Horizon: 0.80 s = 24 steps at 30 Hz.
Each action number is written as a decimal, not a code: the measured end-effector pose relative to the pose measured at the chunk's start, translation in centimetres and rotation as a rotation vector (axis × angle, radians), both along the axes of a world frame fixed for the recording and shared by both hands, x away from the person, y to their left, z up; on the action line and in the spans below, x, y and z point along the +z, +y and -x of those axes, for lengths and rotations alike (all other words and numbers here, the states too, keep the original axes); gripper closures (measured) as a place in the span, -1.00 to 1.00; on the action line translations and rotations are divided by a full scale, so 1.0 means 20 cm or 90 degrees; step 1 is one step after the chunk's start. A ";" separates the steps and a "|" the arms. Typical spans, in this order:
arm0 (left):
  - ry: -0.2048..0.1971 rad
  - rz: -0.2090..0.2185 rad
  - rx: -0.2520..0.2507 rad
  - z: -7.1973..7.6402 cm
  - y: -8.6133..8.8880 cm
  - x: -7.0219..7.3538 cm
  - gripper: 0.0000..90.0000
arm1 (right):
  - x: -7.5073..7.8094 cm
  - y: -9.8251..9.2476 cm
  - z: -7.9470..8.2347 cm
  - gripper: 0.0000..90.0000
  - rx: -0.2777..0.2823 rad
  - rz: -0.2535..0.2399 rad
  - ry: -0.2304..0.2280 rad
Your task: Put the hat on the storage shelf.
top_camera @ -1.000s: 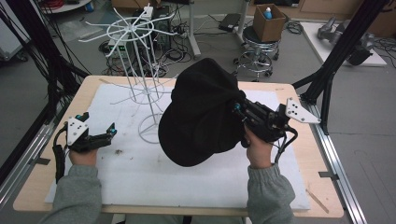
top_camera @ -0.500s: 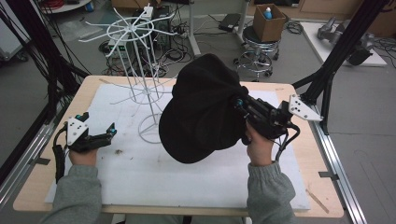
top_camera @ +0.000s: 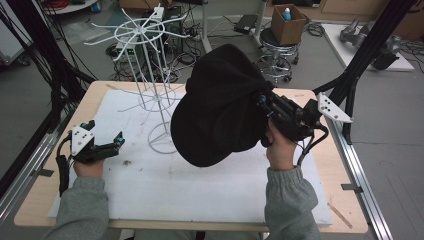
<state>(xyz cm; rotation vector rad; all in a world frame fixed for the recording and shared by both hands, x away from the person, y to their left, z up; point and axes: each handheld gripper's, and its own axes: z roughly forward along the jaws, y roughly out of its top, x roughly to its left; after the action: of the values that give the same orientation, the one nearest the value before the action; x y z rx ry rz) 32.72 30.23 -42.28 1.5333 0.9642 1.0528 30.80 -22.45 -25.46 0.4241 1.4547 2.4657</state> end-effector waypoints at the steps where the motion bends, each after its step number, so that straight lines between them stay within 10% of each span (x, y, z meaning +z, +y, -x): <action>1: 0.001 -0.002 0.001 0.00 0.00 0.00 -0.96 | 0.00 0.00 0.00 0.84 0.000 0.000 0.000; 24: 0.002 0.001 0.000 0.00 0.00 0.00 -0.96 | 0.20 0.01 -0.06 0.84 -0.001 -0.020 -0.015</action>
<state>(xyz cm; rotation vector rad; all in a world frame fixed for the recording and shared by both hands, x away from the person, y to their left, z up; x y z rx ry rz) 32.78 30.29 -42.32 1.5342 0.9681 1.0496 31.96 -22.33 -21.40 0.4001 1.4079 2.4856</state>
